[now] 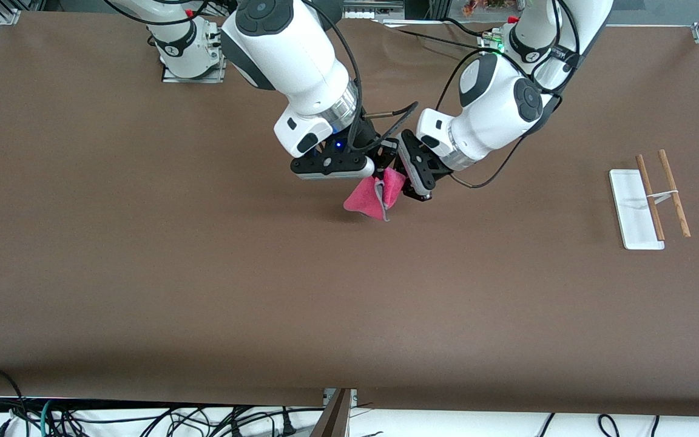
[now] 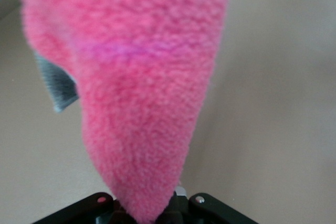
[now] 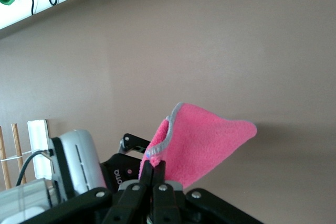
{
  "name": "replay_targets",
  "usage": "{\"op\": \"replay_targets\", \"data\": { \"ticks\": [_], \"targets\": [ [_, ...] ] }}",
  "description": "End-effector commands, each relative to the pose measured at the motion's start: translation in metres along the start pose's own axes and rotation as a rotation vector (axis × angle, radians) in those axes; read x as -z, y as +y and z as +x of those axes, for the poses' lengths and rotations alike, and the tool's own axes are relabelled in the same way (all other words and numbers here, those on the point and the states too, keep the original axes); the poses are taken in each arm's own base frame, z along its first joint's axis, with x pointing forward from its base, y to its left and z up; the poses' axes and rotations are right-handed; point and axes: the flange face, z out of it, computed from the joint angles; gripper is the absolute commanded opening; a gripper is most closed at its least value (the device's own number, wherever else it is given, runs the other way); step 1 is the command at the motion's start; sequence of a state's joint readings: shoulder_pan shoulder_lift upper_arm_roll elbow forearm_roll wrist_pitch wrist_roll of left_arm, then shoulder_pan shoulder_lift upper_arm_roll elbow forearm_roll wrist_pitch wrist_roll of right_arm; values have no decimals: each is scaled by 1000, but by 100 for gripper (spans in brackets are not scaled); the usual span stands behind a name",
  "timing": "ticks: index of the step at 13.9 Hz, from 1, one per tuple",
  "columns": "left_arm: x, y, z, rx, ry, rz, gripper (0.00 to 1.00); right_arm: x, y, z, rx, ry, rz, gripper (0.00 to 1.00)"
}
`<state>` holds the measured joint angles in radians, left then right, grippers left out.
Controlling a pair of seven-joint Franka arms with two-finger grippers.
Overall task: Pass towel and hang on rack
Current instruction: 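Grasp the towel with the left gripper while the right gripper releases, then carry the towel to the rack while the right gripper returns to rest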
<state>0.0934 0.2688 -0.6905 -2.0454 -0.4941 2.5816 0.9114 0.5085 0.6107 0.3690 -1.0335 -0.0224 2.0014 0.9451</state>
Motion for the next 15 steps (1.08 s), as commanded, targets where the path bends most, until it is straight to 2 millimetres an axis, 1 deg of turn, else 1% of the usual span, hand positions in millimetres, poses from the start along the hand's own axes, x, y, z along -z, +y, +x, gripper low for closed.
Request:
{"op": "replay_targets", "data": {
  "ticks": [1, 2, 4, 5, 6, 7, 8, 9, 10, 11, 12, 13, 14, 15],
  "targets": [
    [19, -13, -3, 7, 17, 26, 0, 6, 0, 4, 10, 14, 11, 98],
    [22, -16, -4, 12, 19, 31, 0, 6, 1, 5, 32, 16, 9, 100],
    [30, -21, -5, 20, 21, 43, 0, 6, 1, 5, 45, 16, 8, 100],
    [35, -28, -10, 33, 16, 40, 0, 6, 2, 6, 43, 14, 4, 100],
    [44, -34, -13, 43, 11, 45, 0, 6, 6, 11, 36, 15, -3, 100],
    [56, -45, -22, 71, 1, 45, 0, 8, 11, 17, 42, 18, -7, 100],
    [70, -59, -34, 105, -15, 38, 0, 10, 20, 28, 53, 19, -15, 100],
    [88, -76, -50, 145, -32, 32, 0, 12, 33, 40, 70, 15, -35, 100],
    [107, -90, -67, 181, -50, 23, 0, 13, 48, 52, 98, 2, -61, 100],
    [124, -107, -88, 220, -64, 12, 0, 17, 64, 64, 139, -15, -88, 100],
    [145, -124, -104, 255, -68, -6, 0, 37, 76, 74, 188, -12, -100, 100],
    [164, -138, -121, 270, -77, -42, 0, 48, 91, 86, 232, -16, -116, 100],
    [185, -153, -141, 296, -73, -58, 0, 53, 112, 100, 271, -35, -140, 100],
    [205, -169, -172, 338, -71, -70, 0, 59, 135, 118, 300, -43, -155, 100]
  ]
}}
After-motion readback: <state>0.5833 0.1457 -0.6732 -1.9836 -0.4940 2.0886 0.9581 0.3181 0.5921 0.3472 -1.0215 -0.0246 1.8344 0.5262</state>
